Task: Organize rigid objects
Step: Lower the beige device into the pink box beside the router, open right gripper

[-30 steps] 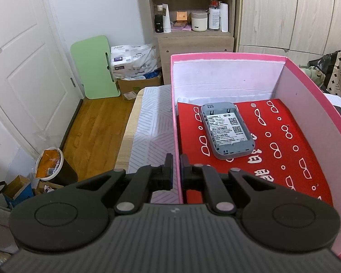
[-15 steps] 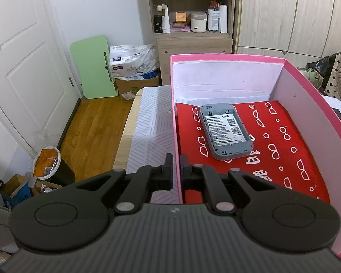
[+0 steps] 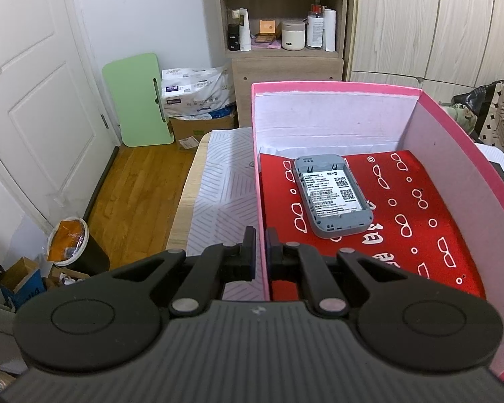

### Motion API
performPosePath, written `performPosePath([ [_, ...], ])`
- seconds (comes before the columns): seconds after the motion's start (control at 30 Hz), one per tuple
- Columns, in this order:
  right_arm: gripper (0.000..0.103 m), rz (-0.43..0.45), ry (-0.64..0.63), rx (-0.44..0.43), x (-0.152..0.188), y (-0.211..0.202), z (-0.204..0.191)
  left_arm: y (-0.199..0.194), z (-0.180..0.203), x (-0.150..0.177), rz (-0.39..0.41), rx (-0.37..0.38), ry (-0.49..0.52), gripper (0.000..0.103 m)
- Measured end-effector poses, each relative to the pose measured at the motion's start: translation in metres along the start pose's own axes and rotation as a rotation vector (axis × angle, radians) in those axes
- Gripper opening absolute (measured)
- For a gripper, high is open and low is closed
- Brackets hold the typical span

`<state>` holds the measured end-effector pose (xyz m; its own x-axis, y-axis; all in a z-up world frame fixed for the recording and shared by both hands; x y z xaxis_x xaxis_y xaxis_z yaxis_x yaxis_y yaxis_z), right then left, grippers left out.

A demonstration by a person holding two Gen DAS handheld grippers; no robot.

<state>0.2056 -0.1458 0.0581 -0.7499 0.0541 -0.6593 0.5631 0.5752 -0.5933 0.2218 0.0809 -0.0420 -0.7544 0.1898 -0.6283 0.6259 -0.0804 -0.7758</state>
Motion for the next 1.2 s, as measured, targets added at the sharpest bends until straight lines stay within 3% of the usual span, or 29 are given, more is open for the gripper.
performPosePath([
  [0.07, 0.081, -0.071, -0.07, 0.068, -0.022, 0.035, -0.011, 0.0, 0.001, 0.0, 0.001, -0.004, 0.0, 0.006],
  [0.2, 0.081, -0.223, -0.278, 0.329, -0.041, 0.115, -0.021, 0.0, -0.001, 0.0, 0.002, 0.008, -0.013, 0.006],
  [0.37, 0.081, -0.424, -0.367, 0.468, -0.047, 0.184, -0.008, 0.0, -0.004, 0.0, 0.003, 0.017, -0.028, 0.006],
  [0.47, 0.081, -0.472, -0.401, 0.568, -0.05, 0.203, 0.001, 0.001, -0.005, 0.0, 0.005, 0.024, -0.03, 0.006],
  [0.53, 0.081, -0.499, -0.378, 0.581, -0.05, 0.21, 0.008, 0.001, -0.004, 0.0, 0.012, 0.027, -0.029, 0.006],
  [0.73, 0.08, -0.472, -0.338, 0.614, -0.05, 0.214, 0.006, 0.001, -0.004, 0.001, 0.026, 0.031, -0.036, 0.006],
  [0.9, 0.079, -0.524, -0.179, 0.463, -0.046, 0.228, 0.009, 0.002, -0.005, 0.001, 0.026, 0.034, -0.04, 0.006],
  [1.13, 0.079, -0.439, -0.166, 0.483, -0.044, 0.217, 0.007, 0.002, -0.003, 0.001, 0.027, 0.03, -0.037, 0.006],
  [1.2, 0.08, -0.39, -0.211, 0.491, -0.044, 0.204, 0.002, 0.002, -0.004, 0.002, 0.028, 0.034, -0.04, 0.006],
])
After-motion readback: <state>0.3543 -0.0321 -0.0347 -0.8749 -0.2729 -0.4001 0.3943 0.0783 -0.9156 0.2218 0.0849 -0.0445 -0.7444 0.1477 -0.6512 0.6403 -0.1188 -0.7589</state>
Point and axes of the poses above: each gripper's, at about its wrist camera, not at the fingertips, and y roughly the way its jaws point, z to its right, x to its underside, the point moved 1 cm from there along y, roughly the way its jaws point, and after that the axes turned 5 degrees about -z, right-handed, at the moved point
